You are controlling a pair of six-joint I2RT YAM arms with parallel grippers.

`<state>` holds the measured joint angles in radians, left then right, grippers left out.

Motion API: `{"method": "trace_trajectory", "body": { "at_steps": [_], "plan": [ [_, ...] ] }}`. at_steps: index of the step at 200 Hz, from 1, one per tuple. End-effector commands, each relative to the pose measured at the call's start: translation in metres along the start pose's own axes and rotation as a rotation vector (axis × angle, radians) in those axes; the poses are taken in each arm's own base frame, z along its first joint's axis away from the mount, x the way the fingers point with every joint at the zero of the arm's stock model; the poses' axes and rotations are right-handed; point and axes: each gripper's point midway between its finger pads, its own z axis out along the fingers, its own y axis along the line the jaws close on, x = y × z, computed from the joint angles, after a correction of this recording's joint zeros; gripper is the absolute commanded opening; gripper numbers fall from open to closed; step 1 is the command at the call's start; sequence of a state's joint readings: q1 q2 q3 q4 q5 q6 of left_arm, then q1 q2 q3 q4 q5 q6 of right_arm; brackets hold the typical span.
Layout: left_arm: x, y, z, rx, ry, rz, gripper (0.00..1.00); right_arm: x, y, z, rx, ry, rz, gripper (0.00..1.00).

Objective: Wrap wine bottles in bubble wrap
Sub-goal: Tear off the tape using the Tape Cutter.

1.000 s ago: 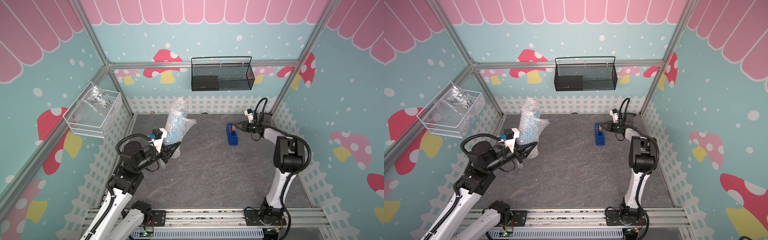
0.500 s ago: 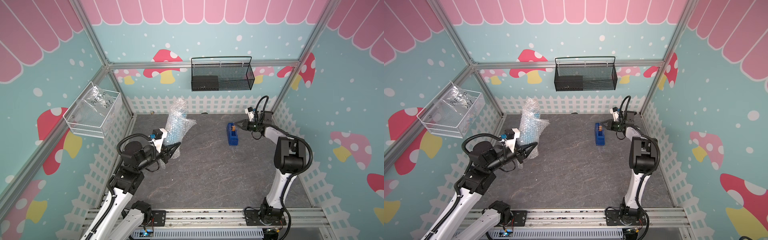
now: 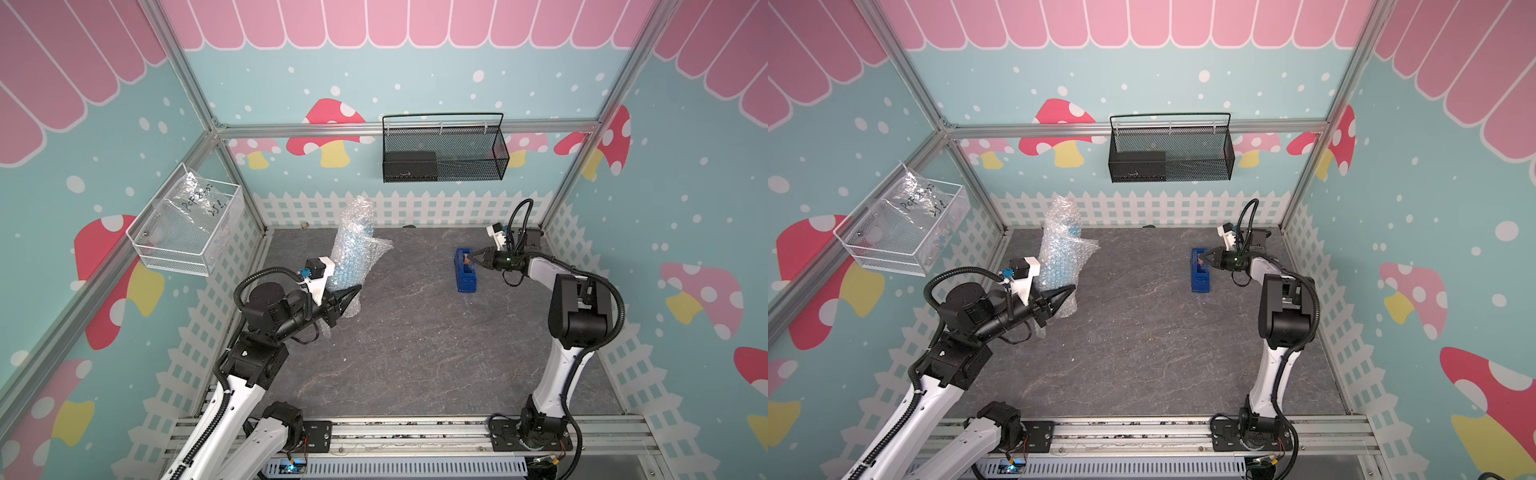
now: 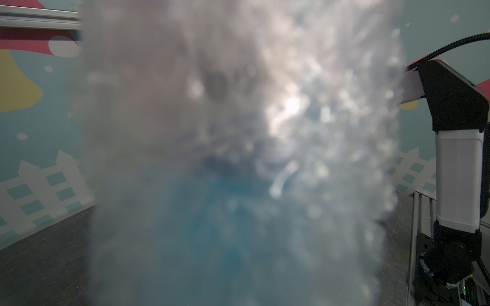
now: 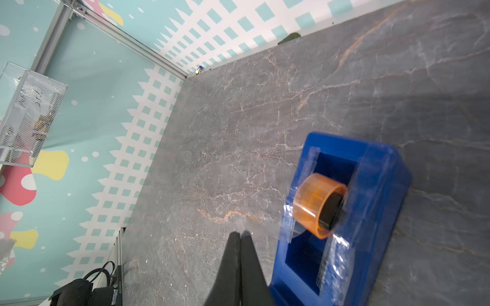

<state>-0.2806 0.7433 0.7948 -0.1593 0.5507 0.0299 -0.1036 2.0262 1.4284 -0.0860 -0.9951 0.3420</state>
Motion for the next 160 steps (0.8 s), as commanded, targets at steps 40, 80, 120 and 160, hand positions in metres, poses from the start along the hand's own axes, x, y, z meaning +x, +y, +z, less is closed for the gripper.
{"method": "trace_trajectory", "body": {
  "at_steps": [40,80,120,160],
  "plan": [
    [-0.039,-0.007,-0.008,0.02,-0.133,0.08,0.0,-0.037,0.033,-0.016,-0.016,-0.057,-0.113,0.0],
    [-0.037,-0.005,-0.007,0.018,-0.127,0.076,0.0,-0.001,0.014,-0.007,-0.014,-0.003,-0.055,0.0],
    [-0.038,-0.005,-0.007,0.018,-0.13,0.074,0.0,0.028,0.029,-0.021,0.001,0.001,-0.042,0.0],
    [-0.037,-0.005,-0.006,0.022,-0.126,0.069,0.0,0.035,0.021,-0.017,0.003,0.007,-0.02,0.0]
  ]
}}
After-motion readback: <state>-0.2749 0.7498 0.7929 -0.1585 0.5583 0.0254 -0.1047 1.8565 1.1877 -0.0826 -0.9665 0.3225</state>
